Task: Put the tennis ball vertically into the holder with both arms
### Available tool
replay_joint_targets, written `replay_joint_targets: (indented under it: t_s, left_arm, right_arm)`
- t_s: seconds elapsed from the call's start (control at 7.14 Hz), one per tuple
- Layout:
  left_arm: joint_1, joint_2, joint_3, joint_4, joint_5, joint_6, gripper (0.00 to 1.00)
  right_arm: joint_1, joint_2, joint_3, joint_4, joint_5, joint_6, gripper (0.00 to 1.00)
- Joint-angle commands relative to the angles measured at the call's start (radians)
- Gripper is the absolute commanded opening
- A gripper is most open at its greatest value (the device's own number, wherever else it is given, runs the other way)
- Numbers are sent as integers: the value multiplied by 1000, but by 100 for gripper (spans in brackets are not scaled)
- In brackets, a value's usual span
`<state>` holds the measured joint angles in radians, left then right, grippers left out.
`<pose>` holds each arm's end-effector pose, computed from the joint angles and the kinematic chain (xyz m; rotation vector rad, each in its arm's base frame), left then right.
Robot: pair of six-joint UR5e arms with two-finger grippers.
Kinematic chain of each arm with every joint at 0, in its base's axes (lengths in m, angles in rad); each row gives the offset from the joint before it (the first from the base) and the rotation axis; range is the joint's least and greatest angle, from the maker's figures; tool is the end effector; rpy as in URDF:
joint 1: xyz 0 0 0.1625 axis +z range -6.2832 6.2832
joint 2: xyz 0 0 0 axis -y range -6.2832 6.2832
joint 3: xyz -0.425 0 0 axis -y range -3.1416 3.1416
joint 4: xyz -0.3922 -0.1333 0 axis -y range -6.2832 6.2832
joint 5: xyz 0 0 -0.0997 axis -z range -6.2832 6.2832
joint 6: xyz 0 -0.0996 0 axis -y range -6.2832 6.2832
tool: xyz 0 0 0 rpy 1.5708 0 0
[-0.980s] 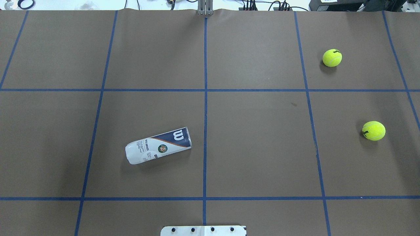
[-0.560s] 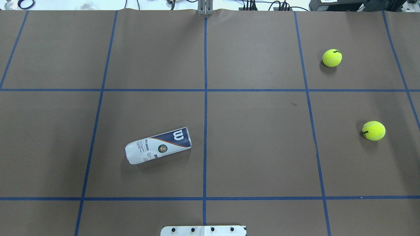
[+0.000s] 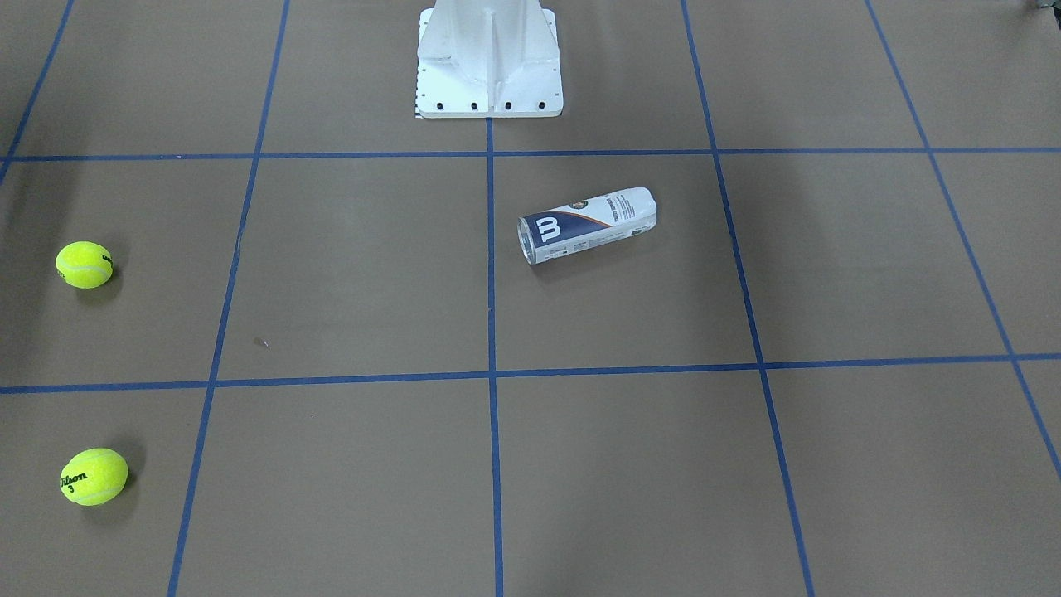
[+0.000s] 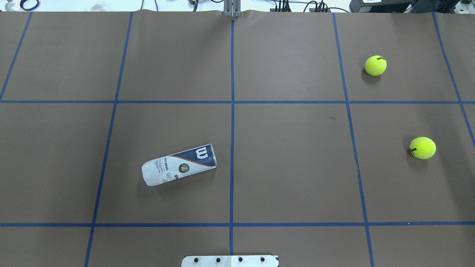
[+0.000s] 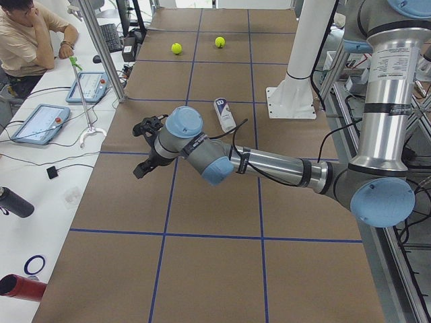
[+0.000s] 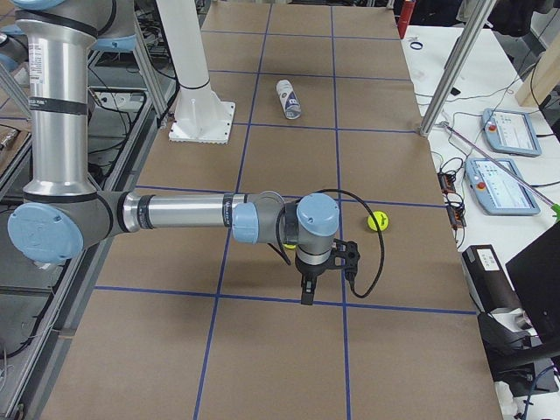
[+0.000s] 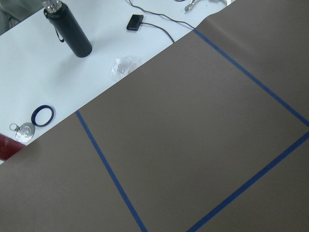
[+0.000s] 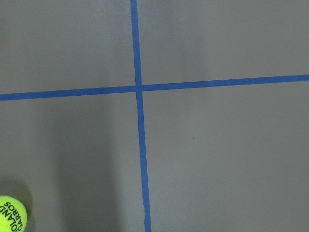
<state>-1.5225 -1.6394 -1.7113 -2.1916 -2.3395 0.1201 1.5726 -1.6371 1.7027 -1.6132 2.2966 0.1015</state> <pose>-0.0383 -0.5354 0.4798 0.8178 0.6984 0.4705 0.0680 -0.4645 0.6330 -0.0140 -0.7262 0.0903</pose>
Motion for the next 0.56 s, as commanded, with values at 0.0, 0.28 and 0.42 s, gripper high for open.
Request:
replay_joint_targets:
  t_s: [0.0, 0.28, 0.42]
  left_arm:
    - [65, -60, -7, -5, 0, -41, 99]
    - [163, -99, -22, 6, 6, -86, 100]
    - [206, -146, -25, 6, 5, -146, 100]
  right_arm:
    - [0, -3, -2, -1, 1, 1, 100]
    - [0, -3, -2, -1, 1, 4, 100]
    - [0, -3, -2, -1, 3, 6, 99]
